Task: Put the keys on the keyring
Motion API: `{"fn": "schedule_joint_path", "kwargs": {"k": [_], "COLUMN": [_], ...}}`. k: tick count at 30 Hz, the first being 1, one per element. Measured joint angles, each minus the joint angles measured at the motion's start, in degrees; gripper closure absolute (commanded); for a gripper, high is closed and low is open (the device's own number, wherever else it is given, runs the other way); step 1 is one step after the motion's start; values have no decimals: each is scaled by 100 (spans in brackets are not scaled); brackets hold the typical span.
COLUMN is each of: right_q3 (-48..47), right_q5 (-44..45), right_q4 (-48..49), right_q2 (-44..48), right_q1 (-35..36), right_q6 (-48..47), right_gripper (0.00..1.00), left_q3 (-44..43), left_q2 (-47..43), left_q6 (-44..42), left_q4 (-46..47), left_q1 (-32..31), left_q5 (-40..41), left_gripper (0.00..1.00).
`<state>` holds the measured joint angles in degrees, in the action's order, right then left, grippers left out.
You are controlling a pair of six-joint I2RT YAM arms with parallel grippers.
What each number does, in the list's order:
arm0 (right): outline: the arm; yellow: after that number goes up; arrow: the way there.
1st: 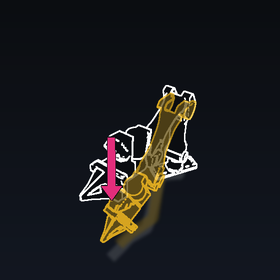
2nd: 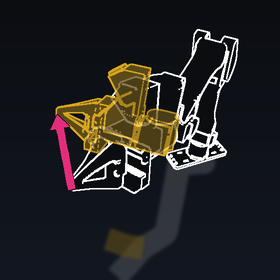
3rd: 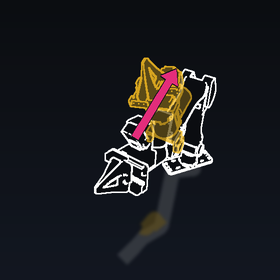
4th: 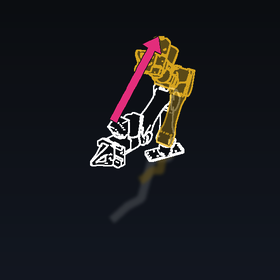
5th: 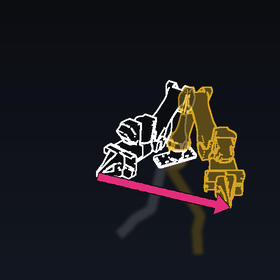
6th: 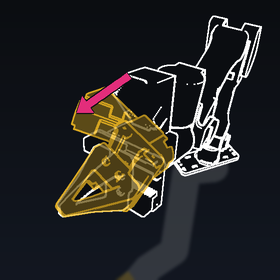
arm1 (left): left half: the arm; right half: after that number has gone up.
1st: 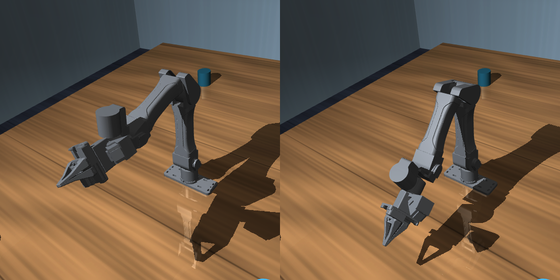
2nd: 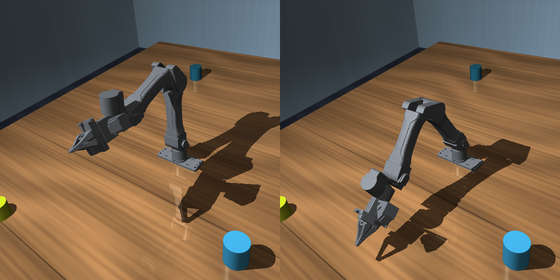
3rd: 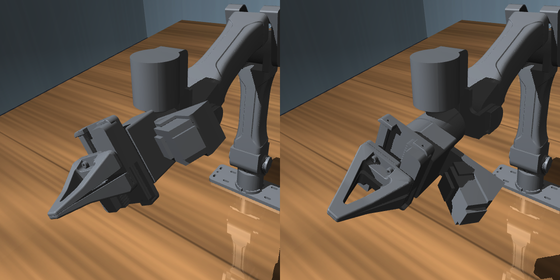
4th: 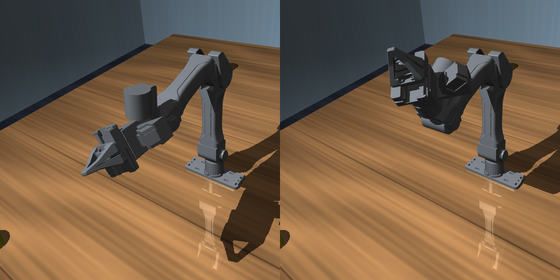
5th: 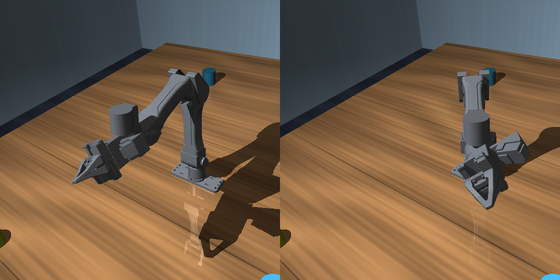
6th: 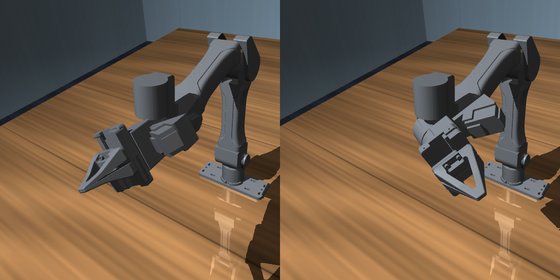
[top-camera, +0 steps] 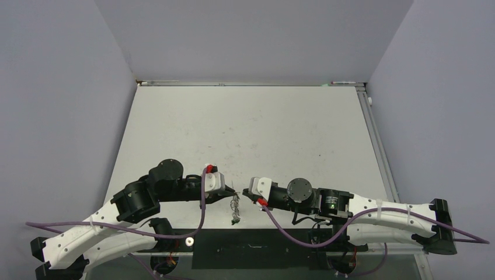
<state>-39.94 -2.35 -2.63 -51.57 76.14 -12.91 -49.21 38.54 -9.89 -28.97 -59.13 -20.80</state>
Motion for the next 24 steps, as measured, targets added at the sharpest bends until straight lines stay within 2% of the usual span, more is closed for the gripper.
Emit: {"fn": "schedule_joint_path", "kwargs": {"k": [2, 7, 15, 24], "right_q3": [0, 0, -7, -304], "right_q5": [0, -2, -219, -457], "right_q4": [0, -28, -111, -131], "right_q2": [4, 24, 219, 138], "right_q1": [0, 0, 0, 0], "right_q6": [31, 33, -20, -190], "right_gripper": [74, 62, 60, 65], "left_q3": [0, 0, 0, 0], "left_q2": [4, 28, 92, 140], "left_q6": [0, 0, 2, 2], "left_q4": [0, 0, 0, 0], "left_q1": [0, 7, 7, 7], "left_q5": [-2, -2, -46, -90], "left_gripper": [100, 100, 100, 100]}}
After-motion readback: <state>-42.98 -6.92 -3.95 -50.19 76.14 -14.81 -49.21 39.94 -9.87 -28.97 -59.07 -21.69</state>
